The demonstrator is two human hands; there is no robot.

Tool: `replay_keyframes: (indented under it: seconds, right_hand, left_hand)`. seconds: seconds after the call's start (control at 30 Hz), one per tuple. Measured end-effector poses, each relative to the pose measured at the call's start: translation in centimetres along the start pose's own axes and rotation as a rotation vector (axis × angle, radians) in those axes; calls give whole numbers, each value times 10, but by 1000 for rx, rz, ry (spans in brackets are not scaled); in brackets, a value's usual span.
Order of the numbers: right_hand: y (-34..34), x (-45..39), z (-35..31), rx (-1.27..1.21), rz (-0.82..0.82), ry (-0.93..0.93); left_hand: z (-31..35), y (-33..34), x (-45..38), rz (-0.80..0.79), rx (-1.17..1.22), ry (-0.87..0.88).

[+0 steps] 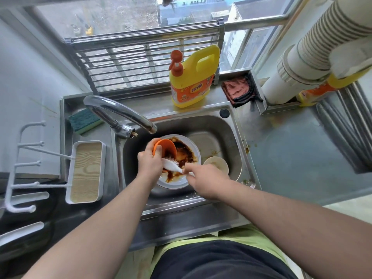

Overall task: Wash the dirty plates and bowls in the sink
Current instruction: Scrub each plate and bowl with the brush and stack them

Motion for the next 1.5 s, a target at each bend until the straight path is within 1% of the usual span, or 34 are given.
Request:
replay_keyframes:
  seconds: [0.03, 0.07, 0.13, 0.2, 0.27, 0.3, 0.37, 0.43, 0.5, 0.53, 0.63, 0.7, 0.77, 0.83, 0.9, 1.0, 1.07, 1.1, 1.17, 1.23, 1.3, 1.4, 1.43, 1.5]
  right_hand:
    - [1, 3, 1, -12, -19, -14]
    - [-2, 3, 2, 57, -31, -20]
    - [-10, 1, 3, 304, 3, -57]
    - [-22, -4, -2, 531, 63, -166]
    - [-33, -7, -7, 679, 93, -268]
    - [-35, -10, -7, 701, 103, -296]
    - [-35, -11, -2, 666, 108, -280]
    - [-26, -9, 6, 509, 122, -195]
    - [-15, -4, 8, 284, 130, -52]
    - [-9, -1, 9, 147, 125, 10]
    - [5, 4, 6, -273, 94, 99]
    - [7, 3, 3, -533, 84, 140]
    - [4, -1, -1, -687, 85, 149]
    - [-2, -5, -5, -776, 80, 173]
    - [-9, -10, -6, -909, 50, 247]
    - [-13, -14, -7, -1098, -5, 416]
    - [-9, -13, -8, -1154, -39, 472]
    - [-5, -12, -9, -1137, -61, 466]
    - [0, -8, -9, -1033, -99, 396]
    - [0, -2, -4, -883, -114, 313]
    - [-4, -1, 6, -708, -110, 234]
    - [-11, -2, 26, -275, -75, 137]
    - [-13, -1, 35, -165, -45, 137]
    - [-19, 1, 54, -90, 45, 180]
  left_hand:
    - [-1, -1, 0, -2, 11, -27]
    - [-4, 1, 0, -31, 7, -46]
    - [-5, 5, 4, -129, -31, -85]
    - [-4, 8, 4, -213, -114, -118]
    - [1, 5, 1, -268, -200, -141]
    - [6, 2, 1, -298, -234, -145]
    - [15, -4, -1, -364, -262, -131]
    - [22, -8, -5, -353, -240, -73]
    - [25, -8, -6, -270, -153, -19]
    - [25, -6, -6, -226, -90, -26]
    - [16, 6, 5, -101, 42, -116]
    - [8, 17, 15, -94, 279, -207]
    - [7, 27, 25, -145, 544, -304]
    - [8, 31, 31, -150, 648, -362]
    - [6, 35, 33, -143, 657, -375]
    - [9, 39, 37, -113, 583, -322]
    - [12, 43, 40, -92, 576, -307]
    - [13, 43, 40, -88, 586, -313]
    - [14, 40, 38, -100, 569, -327]
    - [10, 34, 31, -112, 446, -319]
    - [7, 28, 25, -87, 241, -261]
    - [8, 23, 22, -106, 13, -135]
    - [9, 20, 21, -115, -91, -70]
    - [11, 15, 22, -92, -368, 84]
Point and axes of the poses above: each hand's wrist, its own x-axis away from the middle knuckle, its own y-axis out of the palm, z = x × y, the point moved 4 cm from there along -x, towards the middle knuckle, and after that the axes turned 12 degrees about -x, right-handed, at the moved point
